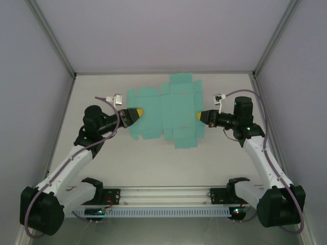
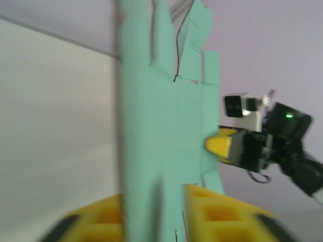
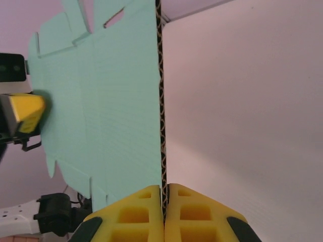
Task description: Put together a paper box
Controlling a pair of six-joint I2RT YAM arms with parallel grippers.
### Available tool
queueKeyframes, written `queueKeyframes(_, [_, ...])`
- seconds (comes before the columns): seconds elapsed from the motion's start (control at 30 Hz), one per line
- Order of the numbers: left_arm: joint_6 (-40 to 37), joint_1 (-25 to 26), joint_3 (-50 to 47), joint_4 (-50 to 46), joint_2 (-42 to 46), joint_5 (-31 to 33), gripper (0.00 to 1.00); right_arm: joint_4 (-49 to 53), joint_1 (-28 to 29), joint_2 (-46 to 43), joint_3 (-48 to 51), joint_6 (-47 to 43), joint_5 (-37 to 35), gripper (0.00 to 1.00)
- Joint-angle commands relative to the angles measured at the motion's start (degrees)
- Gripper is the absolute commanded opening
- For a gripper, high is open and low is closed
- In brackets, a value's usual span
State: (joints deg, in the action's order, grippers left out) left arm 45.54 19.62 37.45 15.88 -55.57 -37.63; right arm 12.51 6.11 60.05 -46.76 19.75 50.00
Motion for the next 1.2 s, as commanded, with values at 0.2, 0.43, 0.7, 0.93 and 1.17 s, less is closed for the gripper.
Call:
queueKeyframes(0.2, [-10.83,-0.28,-0.98,-27.07,4.22,23.84,1.00,15.53,8.95,12.27,-4.61,-19.67,-20.17,0.00])
queueKeyframes(0.43, [-11.96,-0.18,1.58,-26.63,-2.26,18.50,1.00,7.44,21.23,24.92,-9.05,-35.91,-57.73,0.00])
queueKeyframes(0.7, [-12.70,0.55,11.81,-24.17,-14.34,9.68,1.00,-13.00,32.16,30.00,-6.62,-57.90,-72.21,0.00])
queueKeyframes(0.93, [-11.70,1.69,25.45,-24.41,-26.08,3.56,0.99,-20.43,36.20,31.09,-4.56,-65.00,-73.48,0.00])
queueKeyframes(1.17, [-14.75,4.70,34.48,-30.99,-37.34,2.75,0.78,-20.63,36.49,30.19,-4.39,-65.01,-71.20,0.00])
